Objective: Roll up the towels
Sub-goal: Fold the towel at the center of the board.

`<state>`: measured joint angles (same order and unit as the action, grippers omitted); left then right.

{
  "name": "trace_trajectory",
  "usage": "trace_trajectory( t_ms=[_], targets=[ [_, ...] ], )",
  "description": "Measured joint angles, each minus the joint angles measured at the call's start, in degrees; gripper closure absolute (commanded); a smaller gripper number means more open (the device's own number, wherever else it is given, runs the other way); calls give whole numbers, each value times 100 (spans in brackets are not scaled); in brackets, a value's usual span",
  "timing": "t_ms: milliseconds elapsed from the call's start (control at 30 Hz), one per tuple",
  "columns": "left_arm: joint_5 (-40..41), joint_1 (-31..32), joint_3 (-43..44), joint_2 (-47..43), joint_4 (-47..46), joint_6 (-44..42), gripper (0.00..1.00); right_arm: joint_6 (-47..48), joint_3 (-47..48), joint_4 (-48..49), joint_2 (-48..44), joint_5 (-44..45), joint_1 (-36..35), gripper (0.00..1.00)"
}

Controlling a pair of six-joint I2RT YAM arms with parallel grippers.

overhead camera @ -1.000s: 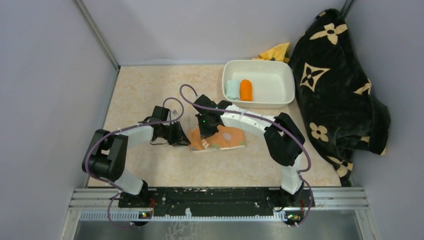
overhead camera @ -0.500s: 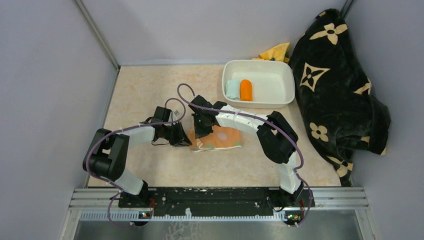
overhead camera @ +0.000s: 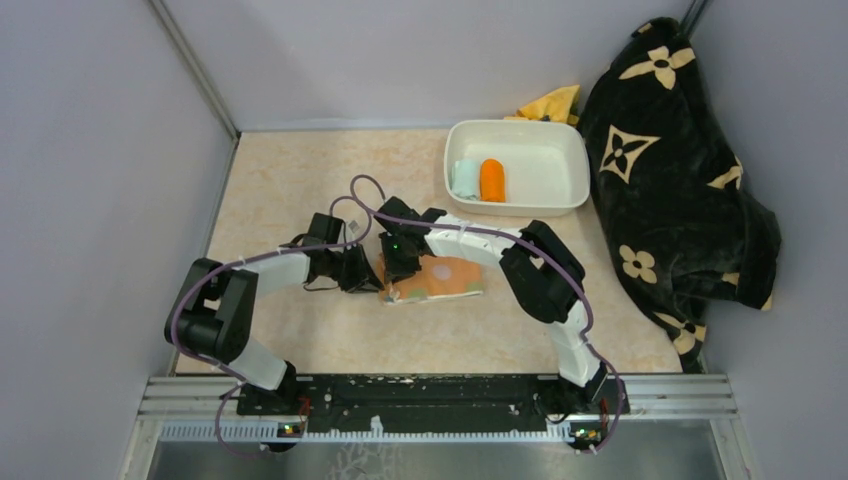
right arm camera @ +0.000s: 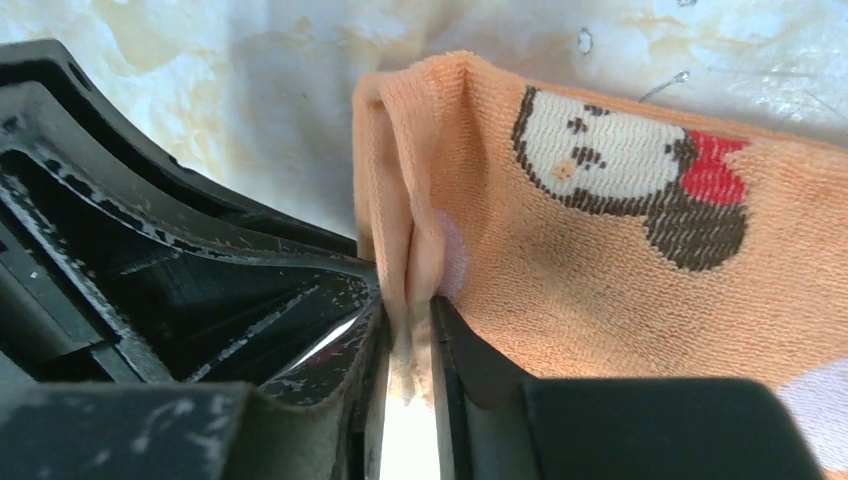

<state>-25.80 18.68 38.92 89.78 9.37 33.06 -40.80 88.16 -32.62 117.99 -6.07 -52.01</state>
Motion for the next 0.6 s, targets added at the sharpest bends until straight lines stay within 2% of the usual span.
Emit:
trace_trajectory(
  t_ms=[133,300,500,600],
  targets=[
    [153,7,-7,-105,98,11,75,20,0,129,-9,-114,0,61],
    [579,9,-83,-503,518,-9,61,188,-179,175,-391,-83,0,58],
    [1231,4,-90,-1220,1207,-59,47,385,-1386,553,-1888,-11,271,57],
    [1388,72,52,-1469,1497,-48,45,369,-2387,1027,-2782,-229,807,53]
  ],
)
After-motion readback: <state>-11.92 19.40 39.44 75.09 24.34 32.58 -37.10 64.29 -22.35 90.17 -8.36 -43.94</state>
